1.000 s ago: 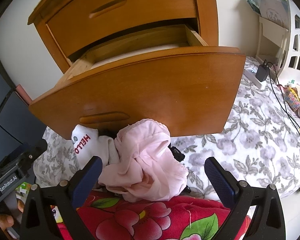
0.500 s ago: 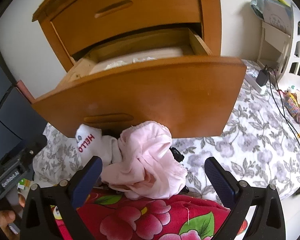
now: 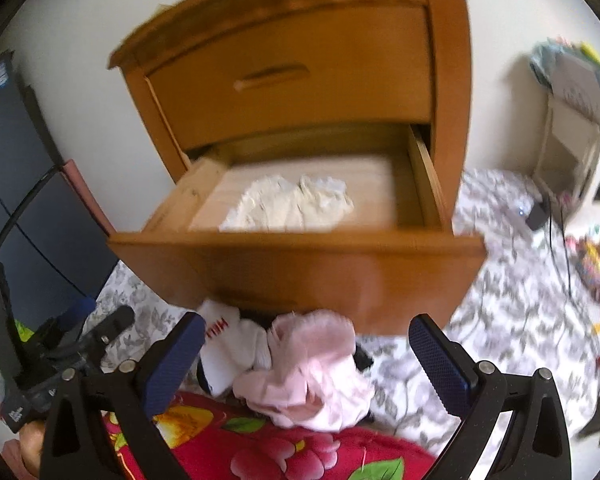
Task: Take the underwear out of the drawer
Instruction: 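Reach the right gripper down into the drawer toward the cream cloth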
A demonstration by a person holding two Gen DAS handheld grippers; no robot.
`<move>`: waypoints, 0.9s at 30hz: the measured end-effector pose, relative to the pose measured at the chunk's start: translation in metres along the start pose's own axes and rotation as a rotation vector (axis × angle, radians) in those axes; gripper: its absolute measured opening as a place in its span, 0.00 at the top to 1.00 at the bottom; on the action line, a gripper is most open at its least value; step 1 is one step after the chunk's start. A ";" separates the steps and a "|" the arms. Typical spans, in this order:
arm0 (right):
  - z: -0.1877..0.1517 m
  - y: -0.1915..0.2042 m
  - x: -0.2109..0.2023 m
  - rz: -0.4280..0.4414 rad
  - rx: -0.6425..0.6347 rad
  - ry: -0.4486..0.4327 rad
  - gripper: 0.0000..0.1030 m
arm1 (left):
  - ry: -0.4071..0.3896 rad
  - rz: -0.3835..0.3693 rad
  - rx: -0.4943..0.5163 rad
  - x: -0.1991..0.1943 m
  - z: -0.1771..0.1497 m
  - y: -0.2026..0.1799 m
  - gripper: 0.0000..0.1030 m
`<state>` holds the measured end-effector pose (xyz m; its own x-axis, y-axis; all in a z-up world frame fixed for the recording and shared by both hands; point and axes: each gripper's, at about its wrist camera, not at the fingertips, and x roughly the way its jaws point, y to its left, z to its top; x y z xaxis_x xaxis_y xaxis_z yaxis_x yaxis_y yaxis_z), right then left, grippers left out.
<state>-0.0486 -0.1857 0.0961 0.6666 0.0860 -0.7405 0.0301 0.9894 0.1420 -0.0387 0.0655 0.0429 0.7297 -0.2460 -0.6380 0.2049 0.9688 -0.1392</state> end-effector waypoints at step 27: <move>0.170 0.051 -0.002 -0.037 -0.206 0.026 0.00 | 0.057 0.100 0.018 0.021 -0.005 -0.003 0.04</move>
<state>0.0787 -0.1555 0.2164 0.6480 0.0497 -0.7600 -0.1008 0.9947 -0.0209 -0.0275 0.0581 0.0264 0.7092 -0.1457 -0.6898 0.1451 0.9876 -0.0595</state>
